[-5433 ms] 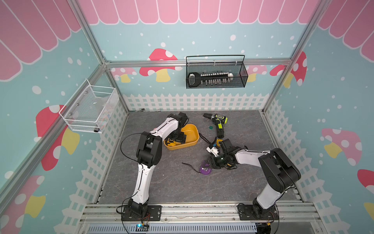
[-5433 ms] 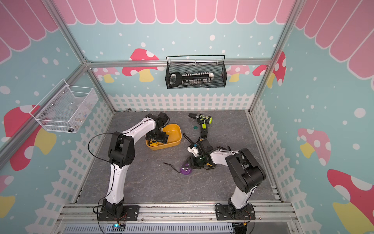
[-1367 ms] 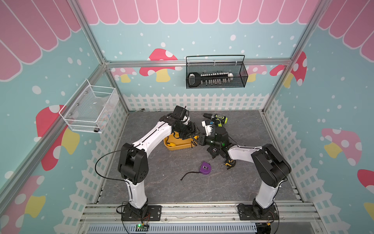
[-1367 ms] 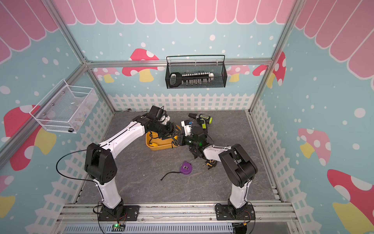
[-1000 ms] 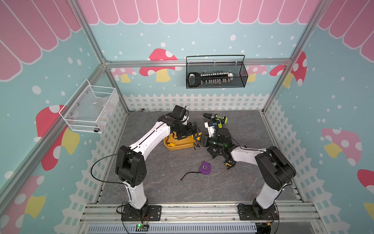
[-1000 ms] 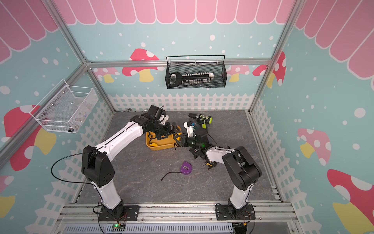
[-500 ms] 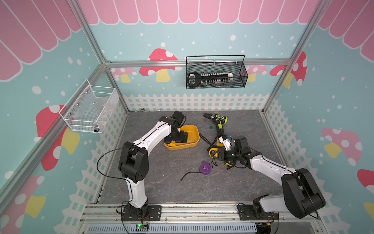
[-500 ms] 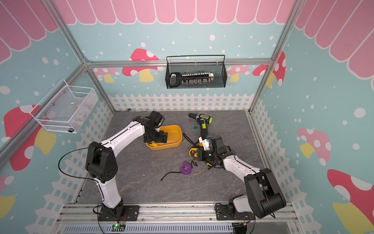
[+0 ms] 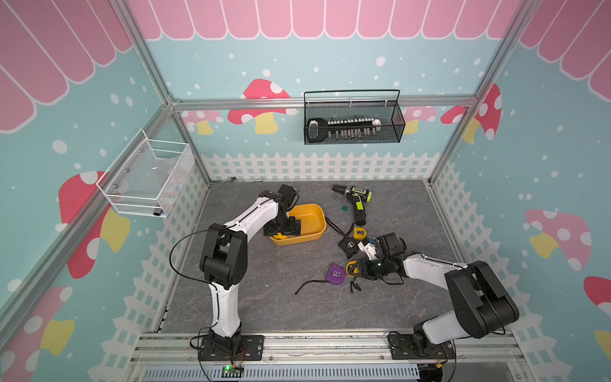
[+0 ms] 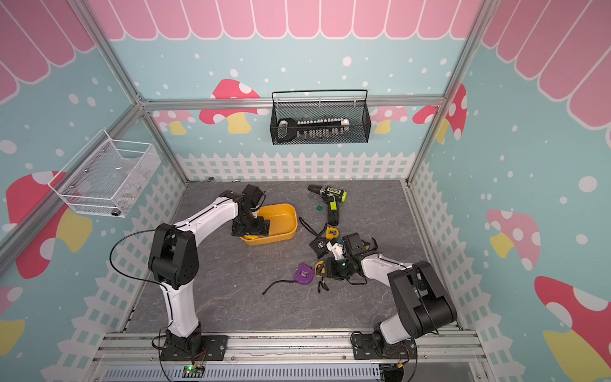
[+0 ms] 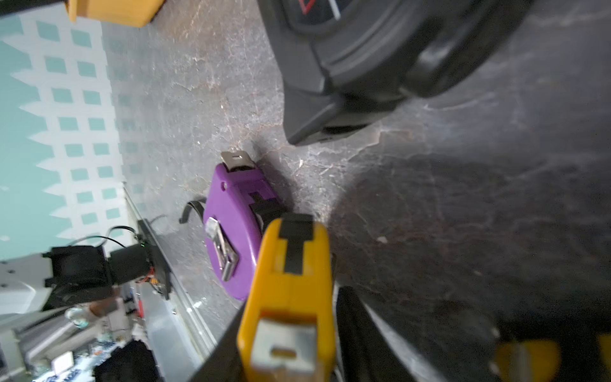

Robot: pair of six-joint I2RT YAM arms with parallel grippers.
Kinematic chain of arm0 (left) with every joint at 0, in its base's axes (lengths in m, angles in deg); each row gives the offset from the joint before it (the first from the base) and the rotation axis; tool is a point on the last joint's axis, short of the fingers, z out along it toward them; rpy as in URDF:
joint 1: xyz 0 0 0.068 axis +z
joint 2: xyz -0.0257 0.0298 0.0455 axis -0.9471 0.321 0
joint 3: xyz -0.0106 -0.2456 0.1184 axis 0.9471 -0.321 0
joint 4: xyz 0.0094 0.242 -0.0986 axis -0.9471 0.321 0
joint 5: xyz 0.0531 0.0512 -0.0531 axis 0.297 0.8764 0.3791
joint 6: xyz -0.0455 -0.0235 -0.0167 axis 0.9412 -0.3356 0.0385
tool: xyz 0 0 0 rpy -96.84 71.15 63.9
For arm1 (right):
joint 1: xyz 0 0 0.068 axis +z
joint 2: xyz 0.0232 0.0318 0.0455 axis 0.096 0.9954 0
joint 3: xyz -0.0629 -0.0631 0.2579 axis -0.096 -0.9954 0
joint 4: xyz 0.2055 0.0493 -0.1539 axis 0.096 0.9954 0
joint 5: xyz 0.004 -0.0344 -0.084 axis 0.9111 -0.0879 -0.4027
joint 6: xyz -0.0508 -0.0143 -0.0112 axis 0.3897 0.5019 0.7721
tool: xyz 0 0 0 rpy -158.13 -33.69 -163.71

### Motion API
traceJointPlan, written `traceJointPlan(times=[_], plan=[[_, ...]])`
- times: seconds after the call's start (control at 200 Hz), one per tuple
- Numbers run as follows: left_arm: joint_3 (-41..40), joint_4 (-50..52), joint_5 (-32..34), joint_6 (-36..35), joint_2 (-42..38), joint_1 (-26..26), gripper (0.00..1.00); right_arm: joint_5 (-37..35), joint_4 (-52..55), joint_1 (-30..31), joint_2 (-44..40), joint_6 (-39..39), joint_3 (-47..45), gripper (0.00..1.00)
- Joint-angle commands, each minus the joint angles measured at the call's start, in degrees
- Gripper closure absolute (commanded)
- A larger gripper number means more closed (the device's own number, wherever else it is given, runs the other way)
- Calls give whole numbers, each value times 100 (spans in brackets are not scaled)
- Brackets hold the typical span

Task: Take the tape measure out of the storage box
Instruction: Place the tape measure at the center of the board, then pick up the tape measure from the storage box.

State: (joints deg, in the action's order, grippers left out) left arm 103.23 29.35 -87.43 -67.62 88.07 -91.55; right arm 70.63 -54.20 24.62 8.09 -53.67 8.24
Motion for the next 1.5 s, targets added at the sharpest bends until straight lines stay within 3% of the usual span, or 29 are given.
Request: traceJointPlan(times=[0.0,0.115,0.385,0.58,0.931,1.201,1.381,1.496], plan=[[65,73,-190,-95,200,6,1,-324,419,-13,-168,273,290,37],[181,119,-152,-155,367,6,1,-804,960,-13,-639,550,585,27],[628,195,-185,-264,794,6,1,-1201,1352,-31,-1436,915,933,24],[1001,272,-305,-323,1006,-71,8,-1152,1317,-31,-1396,930,915,24],[971,315,-236,-429,1246,-124,21,-1038,1212,-31,-1174,986,952,24],[1064,334,246,-514,1270,-269,3,-1221,1203,-31,-1282,986,928,24],[1133,337,150,-561,1510,-293,3,-1205,1205,-31,-1182,1004,961,23],[1164,367,117,-586,1640,-293,7,-1185,1207,-31,-1167,995,986,24]])
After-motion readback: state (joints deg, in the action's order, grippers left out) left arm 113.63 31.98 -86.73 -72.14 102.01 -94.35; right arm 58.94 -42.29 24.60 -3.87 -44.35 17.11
